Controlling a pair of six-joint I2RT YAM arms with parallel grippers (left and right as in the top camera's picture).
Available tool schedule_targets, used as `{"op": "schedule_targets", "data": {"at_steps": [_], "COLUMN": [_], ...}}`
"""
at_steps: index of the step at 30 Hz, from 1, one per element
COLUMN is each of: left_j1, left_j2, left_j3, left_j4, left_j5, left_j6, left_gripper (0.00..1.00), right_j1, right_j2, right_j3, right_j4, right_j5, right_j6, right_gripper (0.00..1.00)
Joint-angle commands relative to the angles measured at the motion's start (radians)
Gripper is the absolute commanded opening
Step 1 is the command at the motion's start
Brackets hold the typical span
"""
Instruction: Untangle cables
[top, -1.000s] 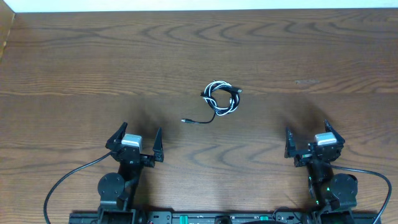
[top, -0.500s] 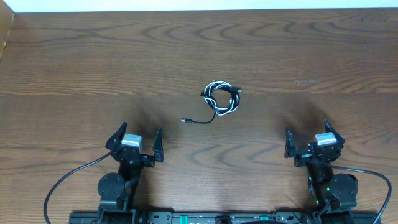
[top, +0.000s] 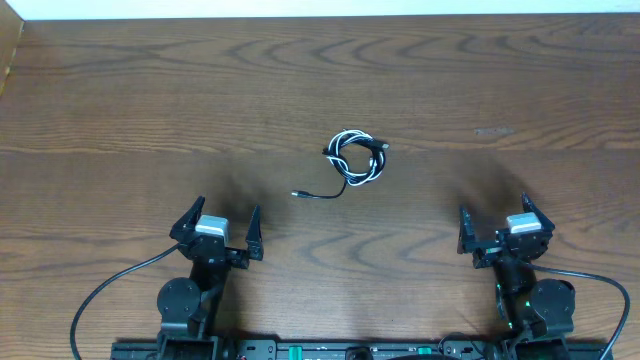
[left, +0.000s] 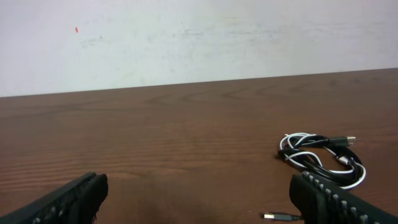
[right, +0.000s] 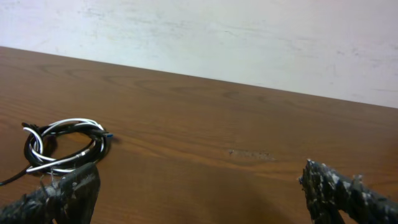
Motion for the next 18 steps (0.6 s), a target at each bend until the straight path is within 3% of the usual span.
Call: {"op": "schedule_targets", "data": {"at_steps": [1, 9, 18], "left_j1": [0.006, 0.006, 0.006], "left_j2": [-0.005, -0.005, 0.006], "left_j3": [-0.012, -0.012, 0.025], "left_j4": [-0.040, 0.023, 0.019], "left_j5": [0.006, 0.010, 0.014], "left_j6": [0.010, 0.014, 0.005], "left_gripper": [0.98, 0.98, 0.98], "right_j1": [0.003, 0.003, 0.003], "right_j2": [-0.005, -0.005, -0.005], "right_j3": [-0.001, -0.001, -0.001], "right_j4": [0.011, -0.004, 0.010], "right_j5": [0.030, -0.009, -0.117], "right_j6": [-0.002, 0.003, 0.115], "right_gripper": [0.99, 0.99, 0.99]}}
